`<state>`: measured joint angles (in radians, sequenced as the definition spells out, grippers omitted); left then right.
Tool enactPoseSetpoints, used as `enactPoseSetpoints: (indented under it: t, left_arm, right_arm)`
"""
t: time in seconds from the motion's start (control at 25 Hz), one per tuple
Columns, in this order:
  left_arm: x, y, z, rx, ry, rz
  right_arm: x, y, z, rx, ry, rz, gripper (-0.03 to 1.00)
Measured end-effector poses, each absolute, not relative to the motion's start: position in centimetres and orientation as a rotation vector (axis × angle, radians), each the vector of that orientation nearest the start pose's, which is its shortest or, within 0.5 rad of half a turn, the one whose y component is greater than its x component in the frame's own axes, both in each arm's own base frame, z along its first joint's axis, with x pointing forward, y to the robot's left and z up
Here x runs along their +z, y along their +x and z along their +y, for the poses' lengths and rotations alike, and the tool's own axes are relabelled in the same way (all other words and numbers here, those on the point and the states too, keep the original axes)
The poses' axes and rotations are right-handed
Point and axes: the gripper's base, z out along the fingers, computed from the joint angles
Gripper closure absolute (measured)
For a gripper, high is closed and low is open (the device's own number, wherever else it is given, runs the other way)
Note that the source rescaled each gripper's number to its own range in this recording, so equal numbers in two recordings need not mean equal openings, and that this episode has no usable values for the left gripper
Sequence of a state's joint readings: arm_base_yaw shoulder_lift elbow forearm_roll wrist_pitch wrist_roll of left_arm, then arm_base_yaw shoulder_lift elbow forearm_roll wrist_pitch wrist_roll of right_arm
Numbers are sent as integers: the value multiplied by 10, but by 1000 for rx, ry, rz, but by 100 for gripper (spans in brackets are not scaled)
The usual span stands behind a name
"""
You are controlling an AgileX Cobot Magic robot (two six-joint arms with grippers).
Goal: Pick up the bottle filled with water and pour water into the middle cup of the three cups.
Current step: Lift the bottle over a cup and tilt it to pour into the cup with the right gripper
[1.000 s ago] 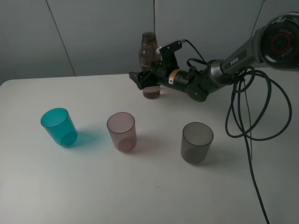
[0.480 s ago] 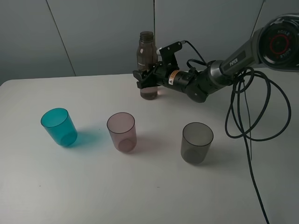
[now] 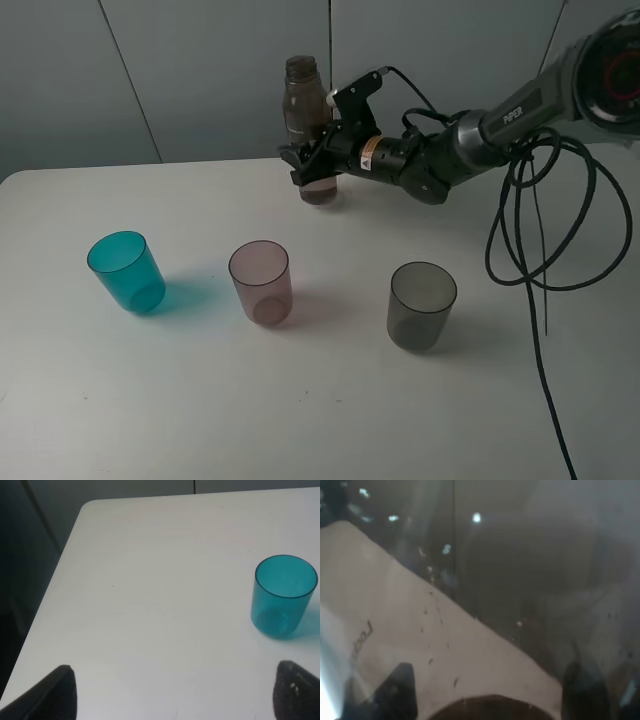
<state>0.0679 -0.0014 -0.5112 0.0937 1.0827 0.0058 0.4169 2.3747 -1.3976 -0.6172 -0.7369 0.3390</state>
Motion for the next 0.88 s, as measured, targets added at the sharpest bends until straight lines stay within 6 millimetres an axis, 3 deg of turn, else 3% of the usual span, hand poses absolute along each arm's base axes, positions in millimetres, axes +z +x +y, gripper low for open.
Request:
enactPoseSetpoints:
  t: [0.16,0.32,0.64,0.88]
  left_arm:
    - [279,-8,7,158,-70,2053]
    - [279,-8,7,158,-70,2053]
    - [279,-8,7,158,-70,2053]
    - [279,-8,7,158,-70,2053]
  right_arm:
    - [115,428,232,549,-850,1583,97]
    - [127,419,231,595,-922,1482,97]
    - [115,404,211,650,-962,1499,97]
    - [112,405,207,513,-1078,1422,97]
